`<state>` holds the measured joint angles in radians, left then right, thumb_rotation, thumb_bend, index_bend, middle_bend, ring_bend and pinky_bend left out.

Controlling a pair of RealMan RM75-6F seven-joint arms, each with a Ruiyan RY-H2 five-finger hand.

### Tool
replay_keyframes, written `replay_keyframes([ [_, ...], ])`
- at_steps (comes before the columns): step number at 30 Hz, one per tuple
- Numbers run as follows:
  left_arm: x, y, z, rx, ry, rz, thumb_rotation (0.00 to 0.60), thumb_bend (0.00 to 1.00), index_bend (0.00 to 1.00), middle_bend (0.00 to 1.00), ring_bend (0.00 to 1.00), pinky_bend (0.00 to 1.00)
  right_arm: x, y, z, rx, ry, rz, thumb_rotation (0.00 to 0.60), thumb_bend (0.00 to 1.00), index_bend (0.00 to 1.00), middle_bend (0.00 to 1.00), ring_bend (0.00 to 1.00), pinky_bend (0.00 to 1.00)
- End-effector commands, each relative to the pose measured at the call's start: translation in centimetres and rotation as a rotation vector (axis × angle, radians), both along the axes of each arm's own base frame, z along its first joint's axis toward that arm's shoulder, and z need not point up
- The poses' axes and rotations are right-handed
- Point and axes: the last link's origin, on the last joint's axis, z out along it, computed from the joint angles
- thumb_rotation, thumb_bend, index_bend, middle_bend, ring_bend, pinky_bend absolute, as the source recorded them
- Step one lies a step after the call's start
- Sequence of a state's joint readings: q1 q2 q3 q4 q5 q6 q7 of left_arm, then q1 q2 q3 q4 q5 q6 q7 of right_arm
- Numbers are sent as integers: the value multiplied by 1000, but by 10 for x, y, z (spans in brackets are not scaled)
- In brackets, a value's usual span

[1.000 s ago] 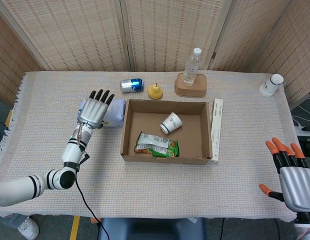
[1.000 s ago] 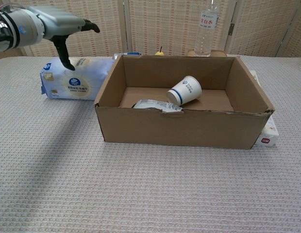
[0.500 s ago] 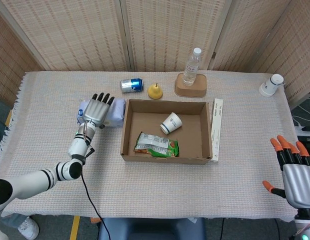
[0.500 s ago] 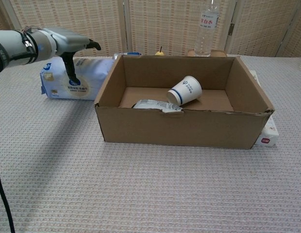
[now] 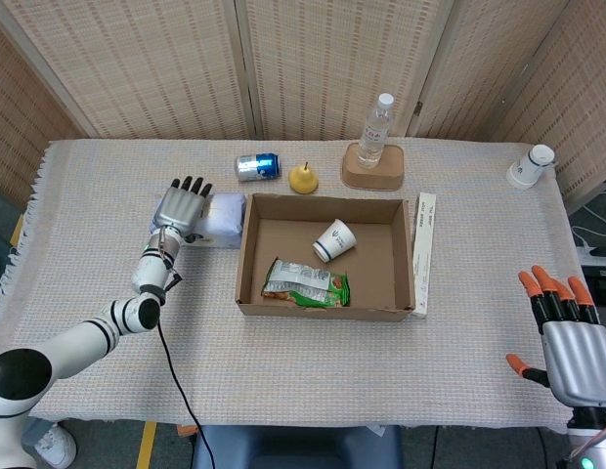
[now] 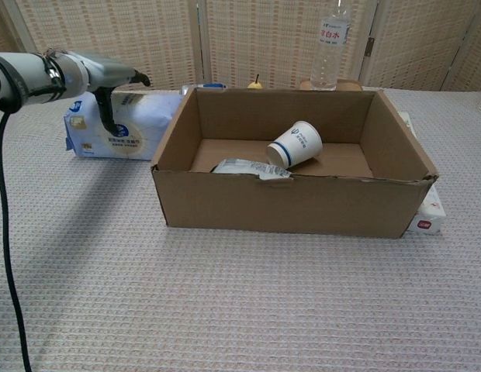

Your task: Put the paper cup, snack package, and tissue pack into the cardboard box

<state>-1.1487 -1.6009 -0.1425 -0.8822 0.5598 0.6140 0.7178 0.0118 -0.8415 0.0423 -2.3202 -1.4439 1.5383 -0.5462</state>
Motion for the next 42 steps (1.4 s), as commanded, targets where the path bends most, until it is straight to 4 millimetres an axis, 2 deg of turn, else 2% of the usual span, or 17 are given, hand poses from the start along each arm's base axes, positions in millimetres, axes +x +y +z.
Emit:
replay_keyframes([
  [1,-10,-1,-3,-15,20,18,600,142,0,0,0,154,5,3,-2,15,-12,29,600,0,5,0,0,0],
  [8,-25,-5,-12,-32,46,44,600,177,0,8,15,240,6,8,-1,13,-10,52,600,0,17,0,0,0],
  [10,-27,-6,-14,-11,55,33,600,233,5,84,83,279,5,7,-1,11,-4,47,600,0,17,0,0,0],
  [11,-28,-7,-14,3,59,23,600,276,54,175,156,324,5,6,-1,10,-1,43,600,0,17,0,0,0],
  [13,-29,-9,-14,32,57,1,600,343,305,412,346,466,3,5,-1,9,-2,27,600,0,17,0,0,0],
  [14,-30,-10,-14,46,55,-13,600,356,410,499,418,524,3,5,-1,8,-2,23,600,0,17,0,0,0],
  [16,-30,-11,-11,77,47,-46,600,384,573,660,557,638,2,3,-1,5,0,19,600,0,17,0,0,0],
  [20,-30,-11,-3,113,30,-88,600,422,709,807,683,745,2,3,-1,6,-1,14,600,0,17,0,0,0],
  [25,-23,-9,15,145,33,-141,600,438,760,866,731,784,2,3,-1,9,-3,13,600,0,16,0,0,0],
  [28,-13,-8,31,171,37,-186,600,440,769,876,738,789,3,3,-1,14,-5,14,600,0,16,0,0,0],
  [33,19,-8,63,238,28,-307,600,458,776,882,742,796,5,4,-1,19,-11,23,600,0,16,0,0,0],
  [37,58,-15,83,270,-6,-413,600,458,779,883,745,797,6,5,-1,18,-15,28,600,0,16,0,0,0],
  [42,109,-33,86,256,-110,-515,600,463,782,892,751,801,7,6,1,19,-20,33,600,0,16,0,0,0],
])
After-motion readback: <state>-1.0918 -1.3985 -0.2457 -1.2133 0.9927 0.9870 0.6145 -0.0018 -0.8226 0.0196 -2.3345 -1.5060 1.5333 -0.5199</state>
